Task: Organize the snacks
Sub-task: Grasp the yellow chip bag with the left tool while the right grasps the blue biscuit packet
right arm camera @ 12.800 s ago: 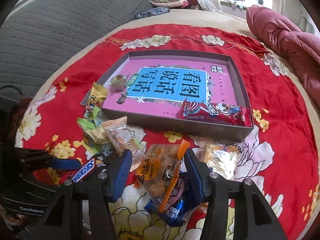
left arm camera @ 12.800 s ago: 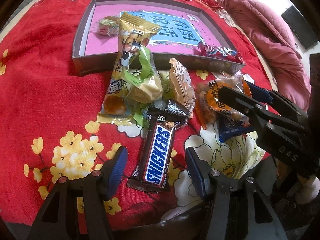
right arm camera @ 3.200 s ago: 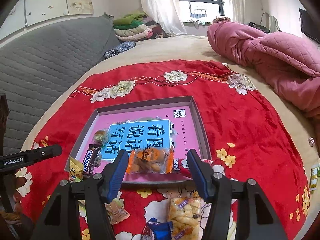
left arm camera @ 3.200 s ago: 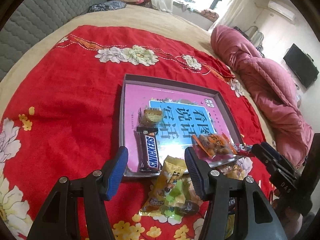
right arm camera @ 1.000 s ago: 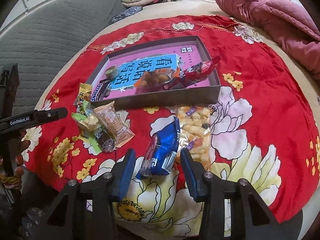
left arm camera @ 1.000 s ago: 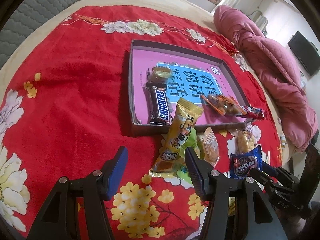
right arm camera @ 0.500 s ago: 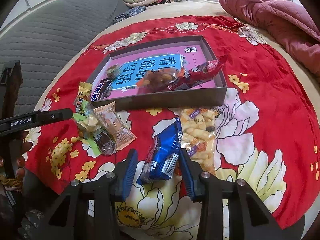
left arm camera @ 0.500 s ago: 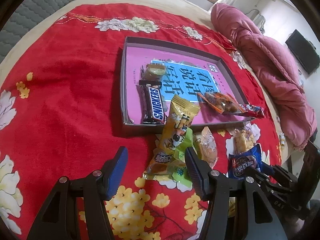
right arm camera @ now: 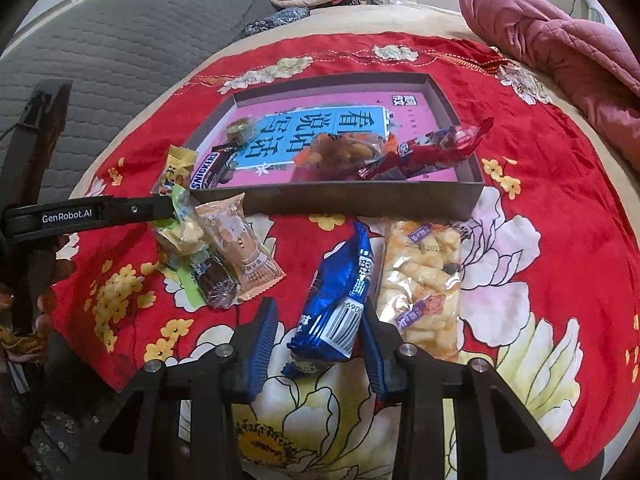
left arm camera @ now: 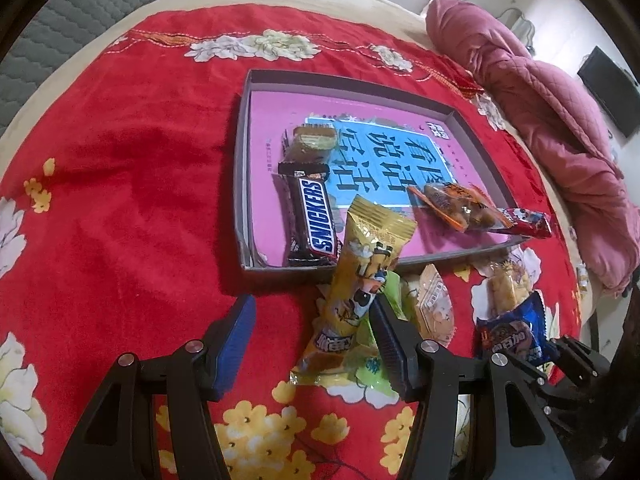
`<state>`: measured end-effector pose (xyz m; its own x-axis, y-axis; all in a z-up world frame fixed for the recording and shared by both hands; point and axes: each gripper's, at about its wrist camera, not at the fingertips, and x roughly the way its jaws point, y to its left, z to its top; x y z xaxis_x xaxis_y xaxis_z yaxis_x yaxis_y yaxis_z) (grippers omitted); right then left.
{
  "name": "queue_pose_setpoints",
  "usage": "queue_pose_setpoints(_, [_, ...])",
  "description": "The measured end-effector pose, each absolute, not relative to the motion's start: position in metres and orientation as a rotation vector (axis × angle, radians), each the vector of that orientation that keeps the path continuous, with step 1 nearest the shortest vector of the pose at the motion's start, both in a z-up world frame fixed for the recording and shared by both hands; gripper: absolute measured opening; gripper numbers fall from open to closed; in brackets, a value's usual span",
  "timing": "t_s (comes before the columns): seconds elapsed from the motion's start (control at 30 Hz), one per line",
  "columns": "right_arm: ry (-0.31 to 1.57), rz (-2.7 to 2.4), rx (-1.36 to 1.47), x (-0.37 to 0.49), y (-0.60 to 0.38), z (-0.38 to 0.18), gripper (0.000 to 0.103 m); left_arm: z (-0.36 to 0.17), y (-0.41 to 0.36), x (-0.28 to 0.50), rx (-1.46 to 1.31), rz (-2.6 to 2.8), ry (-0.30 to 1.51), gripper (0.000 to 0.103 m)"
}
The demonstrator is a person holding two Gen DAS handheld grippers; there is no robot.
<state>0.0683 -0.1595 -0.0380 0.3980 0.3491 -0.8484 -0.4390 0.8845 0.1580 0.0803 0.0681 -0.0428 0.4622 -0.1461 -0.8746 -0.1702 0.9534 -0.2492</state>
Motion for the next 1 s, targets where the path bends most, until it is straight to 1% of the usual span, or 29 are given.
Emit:
queue_pose_setpoints(0.1, [1.053,0.502,-0.095,0.071,-0.158,-0.041,0.040,-0.047,0.069,0.084,-0.336,0.013,1.100,0.060])
queue_pose_setpoints(0.2, [1.054,0.509,-0.104,0.073,-0.155,-0.044,0.039,-0.051,0.069,0.087,-0.357,0.004,1.107,0.054])
queue_pose_setpoints(0.3, [1.057,0.515,-0.117,0.075,-0.150,-0.047,0.037,-0.054,0.067,0.089,-0.355,0.000,1.112,0.051])
queue_pose_setpoints(0.4, [1.054,0.523,-0.131,0.076,-0.146,-0.049,0.036,-0.057,0.064,0.091,-0.352,-0.013,1.116,0.042])
queue_pose_setpoints(0.5, [1.046,0.533,-0.146,0.076,-0.142,-0.050,0.036,-0.059,0.062,0.093,-0.348,-0.017,1.117,0.038])
queue_pose_setpoints(0.57, [1.045,0.538,-0.146,0.077,-0.140,-0.052,0.034,-0.060,0.061,0.095,-0.351,-0.023,1.121,0.036])
queue_pose_setpoints(0.7, [1.041,0.543,-0.146,0.080,-0.139,-0.054,0.034,-0.063,0.060,0.097,-0.360,-0.039,1.124,0.031])
queue_pose_setpoints(0.73, [1.042,0.543,-0.149,0.080,-0.139,-0.054,0.034,-0.065,0.061,0.097,-0.365,-0.039,1.129,0.028])
queue_pose_setpoints(0.83, [1.043,0.541,-0.154,0.082,-0.138,-0.056,0.033,-0.071,0.062,0.098,-0.378,-0.038,1.141,0.023])
queue_pose_setpoints(1.0, [1.031,0.528,-0.130,0.083,-0.143,-0.055,0.028,-0.071,0.062,0.096,-0.379,-0.047,1.132,0.019])
